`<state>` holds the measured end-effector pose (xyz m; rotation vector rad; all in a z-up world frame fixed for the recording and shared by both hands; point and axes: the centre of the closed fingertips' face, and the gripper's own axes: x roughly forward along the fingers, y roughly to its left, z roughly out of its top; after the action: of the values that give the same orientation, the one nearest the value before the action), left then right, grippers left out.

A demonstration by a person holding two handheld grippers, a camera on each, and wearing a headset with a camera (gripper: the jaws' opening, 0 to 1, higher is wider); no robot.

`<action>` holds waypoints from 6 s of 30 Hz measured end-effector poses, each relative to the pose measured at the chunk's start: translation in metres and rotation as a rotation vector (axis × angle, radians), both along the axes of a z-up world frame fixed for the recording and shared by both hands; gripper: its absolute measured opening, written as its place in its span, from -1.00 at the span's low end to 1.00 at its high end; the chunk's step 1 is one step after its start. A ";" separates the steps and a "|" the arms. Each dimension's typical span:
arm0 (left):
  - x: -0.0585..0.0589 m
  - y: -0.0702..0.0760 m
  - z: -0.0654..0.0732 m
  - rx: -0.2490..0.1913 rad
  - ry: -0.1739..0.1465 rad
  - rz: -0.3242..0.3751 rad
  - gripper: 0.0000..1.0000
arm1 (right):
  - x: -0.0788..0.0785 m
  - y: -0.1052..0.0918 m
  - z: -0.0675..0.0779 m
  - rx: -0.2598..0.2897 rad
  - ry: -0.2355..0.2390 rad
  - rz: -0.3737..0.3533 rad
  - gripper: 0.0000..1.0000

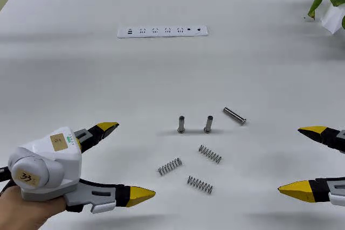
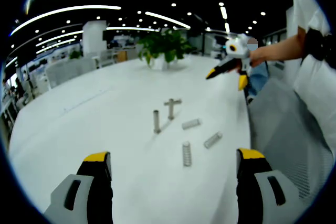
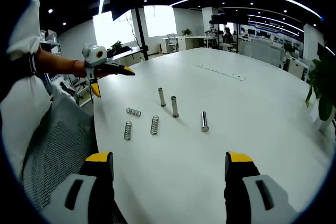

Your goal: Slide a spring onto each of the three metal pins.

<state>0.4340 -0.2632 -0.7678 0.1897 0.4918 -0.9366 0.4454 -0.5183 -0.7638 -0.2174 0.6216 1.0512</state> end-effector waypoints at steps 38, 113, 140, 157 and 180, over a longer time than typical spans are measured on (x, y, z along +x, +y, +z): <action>0.015 -0.001 0.001 -0.044 0.006 0.000 1.00 | 0.074 0.043 0.019 -0.059 -0.023 0.055 0.34; 0.027 0.004 -0.009 -0.132 0.026 0.072 1.00 | 0.139 0.086 -0.084 -0.470 0.224 -0.002 -0.76; 0.028 0.004 -0.008 -0.144 0.025 0.078 1.00 | 0.136 0.086 -0.077 -0.462 0.211 -0.010 -0.82; 0.028 0.003 -0.005 -0.140 0.020 0.067 1.00 | 0.127 0.081 -0.054 -0.394 0.180 -0.047 -0.82; 0.025 -0.003 -0.004 -0.134 0.022 0.052 1.00 | 0.121 0.064 -0.045 -0.322 0.156 -0.115 -0.82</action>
<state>0.4595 -0.2658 -0.7720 0.0452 0.4504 -0.9178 0.5665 -0.4539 -0.8091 -0.3785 0.9345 0.8584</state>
